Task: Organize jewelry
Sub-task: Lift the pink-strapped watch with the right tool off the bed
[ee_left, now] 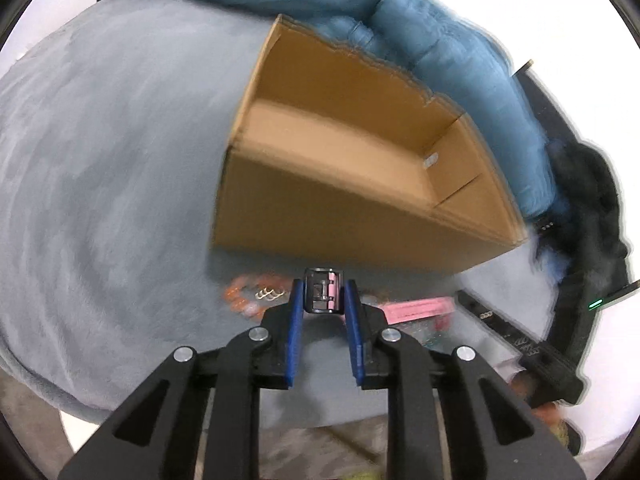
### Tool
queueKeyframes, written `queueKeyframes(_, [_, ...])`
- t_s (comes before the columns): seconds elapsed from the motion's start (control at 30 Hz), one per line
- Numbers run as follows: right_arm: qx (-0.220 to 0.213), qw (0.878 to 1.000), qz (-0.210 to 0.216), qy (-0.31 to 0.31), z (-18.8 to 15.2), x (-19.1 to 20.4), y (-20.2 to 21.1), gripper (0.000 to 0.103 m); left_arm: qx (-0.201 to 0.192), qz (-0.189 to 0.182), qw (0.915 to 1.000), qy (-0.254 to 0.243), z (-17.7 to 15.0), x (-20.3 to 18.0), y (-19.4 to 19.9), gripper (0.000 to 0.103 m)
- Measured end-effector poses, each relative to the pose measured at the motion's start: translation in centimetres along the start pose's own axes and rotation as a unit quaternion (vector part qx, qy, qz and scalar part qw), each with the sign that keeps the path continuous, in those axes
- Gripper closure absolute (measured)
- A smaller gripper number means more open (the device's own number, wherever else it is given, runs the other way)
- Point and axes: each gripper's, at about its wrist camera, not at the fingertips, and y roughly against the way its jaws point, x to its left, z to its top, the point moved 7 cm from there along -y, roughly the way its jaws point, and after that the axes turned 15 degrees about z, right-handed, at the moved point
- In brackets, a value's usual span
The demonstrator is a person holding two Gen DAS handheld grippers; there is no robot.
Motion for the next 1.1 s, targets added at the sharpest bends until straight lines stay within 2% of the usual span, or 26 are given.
queueKeyframes(0.03, [-0.007, 1.0, 0.007, 0.0, 0.4, 0.4, 0.4, 0.103, -0.011, -0.007, 0.9999, 0.0, 0.7, -0.3, 1.1, 0.084])
queueKeyframes(0.07, [-0.009, 1.0, 0.009, -0.001, 0.6, 0.7, 0.7, 0.103, -0.018, 0.006, 0.9998, -0.007, 1.1, -0.3, 1.7, 0.084])
queueKeyframes(0.13, [0.007, 1.0, 0.005, -0.014, -0.2, 0.0, 0.6, 0.103, 0.002, 0.019, 0.9998, -0.009, 0.5, 0.2, 0.8, 0.085])
queueKeyframes(0.17, [0.02, 0.999, -0.004, -0.028, -1.0, -0.9, 0.2, 0.103, 0.019, 0.027, 0.9994, -0.005, 0.0, 0.7, -0.1, 0.099])
queueKeyframes(0.23, [0.033, 0.998, -0.011, -0.053, -2.1, -1.9, -0.2, 0.103, 0.036, 0.024, 0.999, 0.007, -0.8, 1.5, -1.1, 0.099])
queueKeyframes(0.47, [0.013, 0.999, -0.02, -0.038, -2.5, -1.4, 0.9, 0.103, -0.014, 0.009, 0.9996, -0.024, -0.1, -1.2, 1.5, 0.099])
queueKeyframes(0.67, [0.001, 0.999, -0.015, -0.049, -2.0, -2.2, 1.2, 0.099, -0.059, -0.031, 0.9955, -0.068, 1.2, -5.5, 5.0, 0.099])
queueKeyframes(0.77, [-0.005, 0.998, -0.004, -0.062, -2.3, -2.5, 1.5, 0.09, -0.074, -0.045, 0.9921, -0.091, 2.1, -7.9, 6.5, 0.099])
queueKeyframes(0.83, [-0.013, 0.998, 0.006, -0.068, -2.4, -2.5, 1.7, 0.079, -0.083, -0.055, 0.99, -0.1, 2.5, -9.2, 7.5, 0.099])
queueKeyframes(1.0, [-0.025, 0.995, 0.038, -0.089, -2.3, -2.8, 2.1, 0.073, -0.102, -0.074, 0.9849, -0.119, 3.6, -11.8, 9.8, 0.099])
queueKeyframes(1.1, [-0.035, 0.992, 0.058, -0.103, -2.3, -3.2, 2.5, 0.07, -0.114, -0.063, 0.9809, -0.145, 3.6, -13.0, 10.3, 0.099])
